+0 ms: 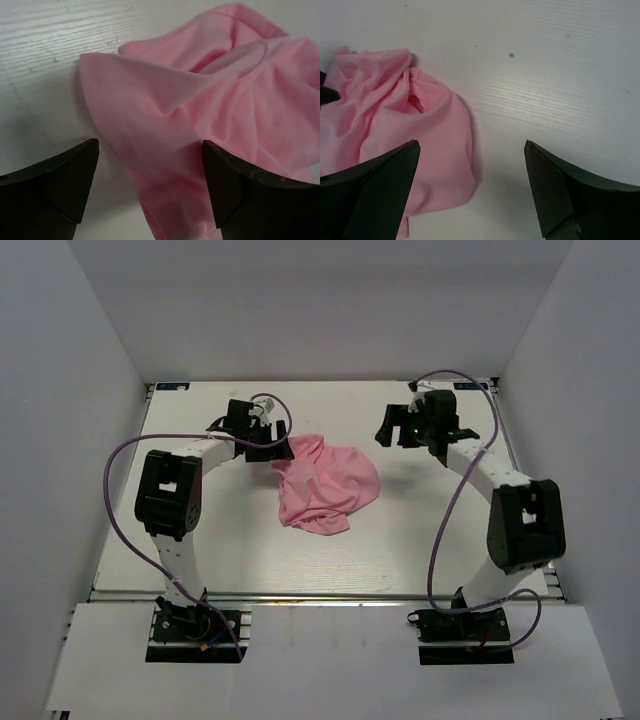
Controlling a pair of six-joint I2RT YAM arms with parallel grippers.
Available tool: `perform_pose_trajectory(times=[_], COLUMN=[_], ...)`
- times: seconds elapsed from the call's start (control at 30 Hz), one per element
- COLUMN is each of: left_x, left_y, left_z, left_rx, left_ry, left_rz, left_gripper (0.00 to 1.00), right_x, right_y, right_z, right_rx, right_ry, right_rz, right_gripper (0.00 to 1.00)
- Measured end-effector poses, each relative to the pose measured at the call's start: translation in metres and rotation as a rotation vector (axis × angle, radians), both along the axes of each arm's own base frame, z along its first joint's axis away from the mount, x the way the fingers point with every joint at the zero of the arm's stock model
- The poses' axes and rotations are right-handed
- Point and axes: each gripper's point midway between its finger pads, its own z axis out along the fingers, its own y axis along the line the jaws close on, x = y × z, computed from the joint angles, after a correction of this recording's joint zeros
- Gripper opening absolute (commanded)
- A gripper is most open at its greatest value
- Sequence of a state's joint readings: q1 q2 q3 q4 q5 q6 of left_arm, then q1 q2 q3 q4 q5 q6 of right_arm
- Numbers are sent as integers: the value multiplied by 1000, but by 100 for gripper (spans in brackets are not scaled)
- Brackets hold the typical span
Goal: Fold and stack the t-shirts
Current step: Flatten out the tshirt
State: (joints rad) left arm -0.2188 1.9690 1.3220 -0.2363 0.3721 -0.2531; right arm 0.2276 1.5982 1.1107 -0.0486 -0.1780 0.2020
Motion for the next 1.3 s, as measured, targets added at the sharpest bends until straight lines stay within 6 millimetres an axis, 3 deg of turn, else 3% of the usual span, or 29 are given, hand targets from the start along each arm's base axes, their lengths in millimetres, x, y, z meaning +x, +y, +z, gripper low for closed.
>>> perform_pose_trajectory(times=[0.07, 0.1, 0.17, 0.2, 0.3, 0.43, 0.5, 0.57, 0.63, 0.67, 0.7, 0.87, 0.97, 1.1, 1.17, 1.3], left_x=[-7, -10, -13, -16, -24, -34, -37, -37, -36, -35, -34, -34, -34, -34, -35, -41], left_y=[-4, -8, -15, -18, -22, -23, -22, -21, -21, -21, -21, -21, -17, -9, -6, -3], left_z=[-4, -3, -3, -4, -9, -11, -3, 9, 25, 33, 43, 69, 79, 108, 130, 191], left_rx=[6, 1, -13, -18, -29, -29, -30, -34, -38, -40, -42, -39, -18, 9, 10, -11], left_ry=[22, 22, 24, 31, 55, 77, 68, 43, 6, -14, -38, -107, -136, -217, -275, -445], left_rz=[-15, -28, -52, -56, -70, -68, -65, -63, -62, -60, -61, -71, -60, -42, -38, -36], left_gripper=[84, 75, 51, 27, 0, 0, 0, 0, 0, 0, 0, 0, 0, 3, 3, 4], right_x=[15, 22, 34, 38, 47, 42, 33, 23, 16, 15, 14, 14, 5, 0, 0, -11], right_y=[22, 32, 55, 67, 99, 133, 144, 150, 155, 155, 155, 147, 131, 107, 94, 69], right_z=[-5, -7, -13, -15, -25, -44, -53, -60, -64, -65, -65, -69, -69, -31, 6, 103], right_rx=[12, 13, 14, 12, 6, -6, -18, -33, -44, -51, -55, -76, -107, -123, -110, -39], right_ry=[19, 27, 35, 44, 62, 105, 128, 154, 173, 175, 177, 178, 166, 61, -52, -314], right_rz=[62, 86, 142, 168, 234, 313, 342, 363, 368, 366, 364, 324, 273, 173, 113, 10], right_gripper=[90, 90, 90, 89, 83, 78, 63, 41, 36, 28, 0, 0, 0, 0, 0, 0])
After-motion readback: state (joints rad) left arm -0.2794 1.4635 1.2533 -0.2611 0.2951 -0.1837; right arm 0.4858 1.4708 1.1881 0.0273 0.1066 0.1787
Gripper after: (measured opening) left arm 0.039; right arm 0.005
